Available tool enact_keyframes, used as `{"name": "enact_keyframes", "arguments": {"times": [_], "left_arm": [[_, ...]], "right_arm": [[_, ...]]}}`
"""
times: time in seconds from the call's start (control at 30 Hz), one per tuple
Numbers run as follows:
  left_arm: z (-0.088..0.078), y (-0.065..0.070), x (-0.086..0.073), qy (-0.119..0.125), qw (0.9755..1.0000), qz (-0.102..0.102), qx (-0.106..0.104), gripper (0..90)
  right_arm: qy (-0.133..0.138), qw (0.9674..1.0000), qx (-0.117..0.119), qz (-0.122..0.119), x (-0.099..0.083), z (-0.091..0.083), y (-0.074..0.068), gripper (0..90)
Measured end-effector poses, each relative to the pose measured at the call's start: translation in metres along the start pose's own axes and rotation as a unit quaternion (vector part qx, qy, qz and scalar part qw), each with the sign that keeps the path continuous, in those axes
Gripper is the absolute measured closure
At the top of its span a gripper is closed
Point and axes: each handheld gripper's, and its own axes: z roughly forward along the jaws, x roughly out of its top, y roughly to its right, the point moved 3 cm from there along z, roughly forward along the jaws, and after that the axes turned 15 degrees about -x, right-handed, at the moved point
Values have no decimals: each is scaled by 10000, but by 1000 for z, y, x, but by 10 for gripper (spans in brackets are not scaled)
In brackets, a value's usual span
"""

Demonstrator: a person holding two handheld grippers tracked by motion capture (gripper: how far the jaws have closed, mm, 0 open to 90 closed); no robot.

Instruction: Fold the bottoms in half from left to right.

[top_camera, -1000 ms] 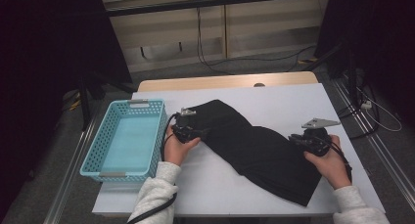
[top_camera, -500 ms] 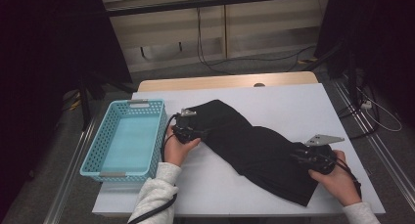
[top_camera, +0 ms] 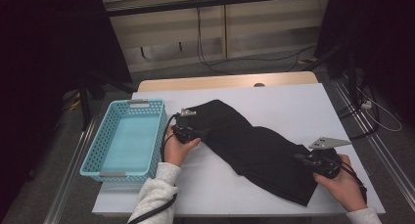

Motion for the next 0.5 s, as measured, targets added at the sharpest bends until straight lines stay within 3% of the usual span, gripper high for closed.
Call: {"name": "enact_keyframes", "arguments": {"times": [0.2,0.27,0.33,0.43,0.47,0.5], "left_arm": [[1,2,0,26,10000,-10,8,260],[1,2,0,23,10000,-13,4,260],[1,2,0,0,10000,-11,-6,260],[1,1,0,8,10000,-7,9,259],[0,1,0,-12,10000,-7,-14,259],[1,1,0,-13,10000,-1,-6,259]], "right_arm": [[-385,9989,258,-104,-14,-4,-4,898],[-380,9988,293,-129,-14,-6,-4,891],[-284,9992,243,-114,-11,-9,-2,819],[-62,9998,205,-26,-3,-13,6,796],[114,9998,-51,181,5,-13,16,761],[159,9996,-72,241,7,-12,20,761]]}}
